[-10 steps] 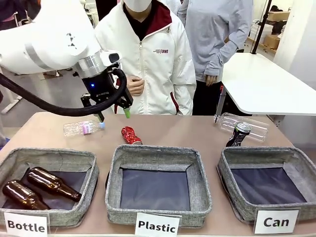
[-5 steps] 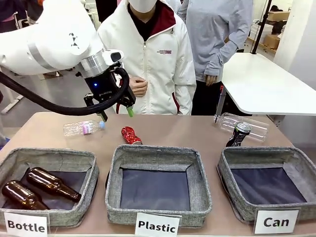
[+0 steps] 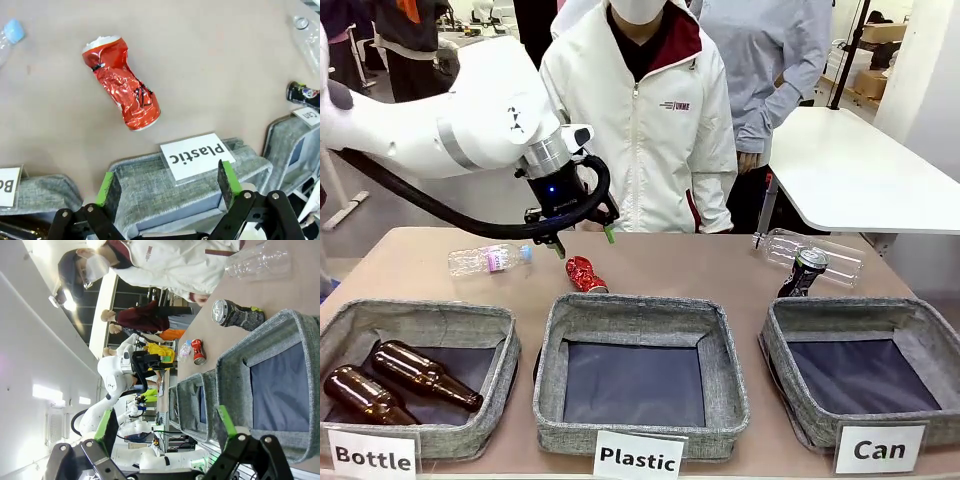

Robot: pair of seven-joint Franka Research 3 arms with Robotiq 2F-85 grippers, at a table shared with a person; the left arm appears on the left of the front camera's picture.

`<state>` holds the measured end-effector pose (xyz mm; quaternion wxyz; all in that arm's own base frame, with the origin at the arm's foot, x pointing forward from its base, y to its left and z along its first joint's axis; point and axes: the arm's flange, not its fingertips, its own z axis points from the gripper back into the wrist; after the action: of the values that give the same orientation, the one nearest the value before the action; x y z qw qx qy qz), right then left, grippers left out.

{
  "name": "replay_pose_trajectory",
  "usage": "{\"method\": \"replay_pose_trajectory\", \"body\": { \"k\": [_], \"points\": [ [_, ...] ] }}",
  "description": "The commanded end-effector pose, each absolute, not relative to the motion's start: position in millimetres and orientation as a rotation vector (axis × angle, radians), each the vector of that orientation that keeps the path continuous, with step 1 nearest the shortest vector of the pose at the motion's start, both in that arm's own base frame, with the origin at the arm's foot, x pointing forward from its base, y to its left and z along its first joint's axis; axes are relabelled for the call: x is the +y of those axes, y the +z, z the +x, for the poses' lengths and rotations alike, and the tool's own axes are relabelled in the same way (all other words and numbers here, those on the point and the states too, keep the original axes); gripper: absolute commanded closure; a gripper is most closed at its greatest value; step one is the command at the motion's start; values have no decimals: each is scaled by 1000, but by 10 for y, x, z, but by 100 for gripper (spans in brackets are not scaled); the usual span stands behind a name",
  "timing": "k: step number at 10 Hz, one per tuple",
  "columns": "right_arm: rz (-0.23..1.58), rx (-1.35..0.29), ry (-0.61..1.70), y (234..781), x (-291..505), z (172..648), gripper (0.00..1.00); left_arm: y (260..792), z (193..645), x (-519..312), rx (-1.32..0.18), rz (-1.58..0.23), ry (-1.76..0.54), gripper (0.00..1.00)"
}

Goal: Sort the can waste into the basket.
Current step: Pick up the can waste from the table and place it in the right Fabric basket.

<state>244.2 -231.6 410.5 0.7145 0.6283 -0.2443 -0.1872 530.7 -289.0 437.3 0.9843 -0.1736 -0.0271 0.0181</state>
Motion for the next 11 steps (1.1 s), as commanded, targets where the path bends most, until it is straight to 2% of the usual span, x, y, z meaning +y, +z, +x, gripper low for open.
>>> {"method": "replay_pose_trajectory", "body": {
  "k": [1,6,11],
  "points": [
    [1399,-569,-396,4118,-2319,2456,0,4325,5479,-2974,6,-323,134,0],
    [1399,-569,-396,4118,-2319,2456,0,4082,5601,-3144,59,-272,346,0],
    [1399,-569,-396,4118,-2319,2456,0,3663,5704,-3145,3,-248,367,0]
  ]
}}
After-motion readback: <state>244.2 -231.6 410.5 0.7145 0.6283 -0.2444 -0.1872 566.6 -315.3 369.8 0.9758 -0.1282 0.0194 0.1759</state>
